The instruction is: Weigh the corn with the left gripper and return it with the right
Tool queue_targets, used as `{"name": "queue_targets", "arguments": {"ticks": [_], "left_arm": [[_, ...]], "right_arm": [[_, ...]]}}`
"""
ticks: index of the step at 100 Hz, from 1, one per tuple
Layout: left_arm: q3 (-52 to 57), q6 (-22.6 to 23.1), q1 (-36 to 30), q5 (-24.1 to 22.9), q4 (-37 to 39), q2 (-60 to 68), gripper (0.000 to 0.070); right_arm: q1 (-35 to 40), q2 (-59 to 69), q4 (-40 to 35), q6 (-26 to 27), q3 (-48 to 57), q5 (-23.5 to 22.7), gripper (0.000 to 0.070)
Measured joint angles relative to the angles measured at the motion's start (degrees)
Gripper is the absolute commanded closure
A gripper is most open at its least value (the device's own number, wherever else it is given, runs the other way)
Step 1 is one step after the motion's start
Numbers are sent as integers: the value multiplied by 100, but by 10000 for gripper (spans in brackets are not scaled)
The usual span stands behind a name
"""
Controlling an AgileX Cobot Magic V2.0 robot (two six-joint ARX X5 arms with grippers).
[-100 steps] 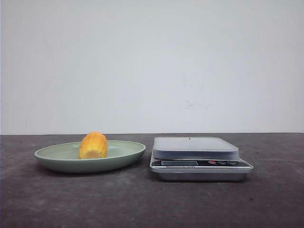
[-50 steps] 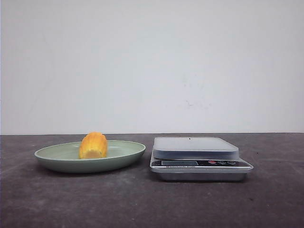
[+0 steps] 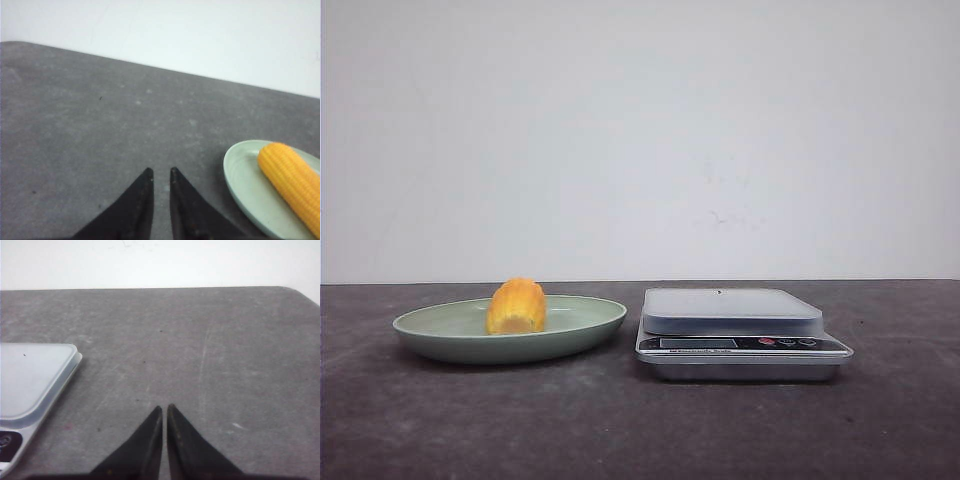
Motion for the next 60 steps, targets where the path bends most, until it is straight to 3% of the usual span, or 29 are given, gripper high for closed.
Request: {"name": "queue_targets", "arguments": {"ticks": [13,24,44,48,55,56,60], "left_arm": [[0,-289,0,20,184,0,688],[105,-765,-2,297,168,35,686],[1394,-1447,-42,608,-9,671,675],[1694,-1464,-42,610,-13,868,595],[2146,-1488,-42,719,-28,1261,329],[2205,-1488,-42,737,-44,1314,306],[2441,-1484,-44,824,-136,1526,273]], "right_arm": [[0,0,59,310,0,-122,696],[0,22,-24,699,210,-142,697],[0,780,-249,1305,1733,-122,681],[0,1054,-396,1322,2046,-138,606],[0,1552,-568,1329,2527,-262,351],[0,1620,-584,1327,2592,-280,307],[0,1858,-643,1329,2835,-352,240]]}}
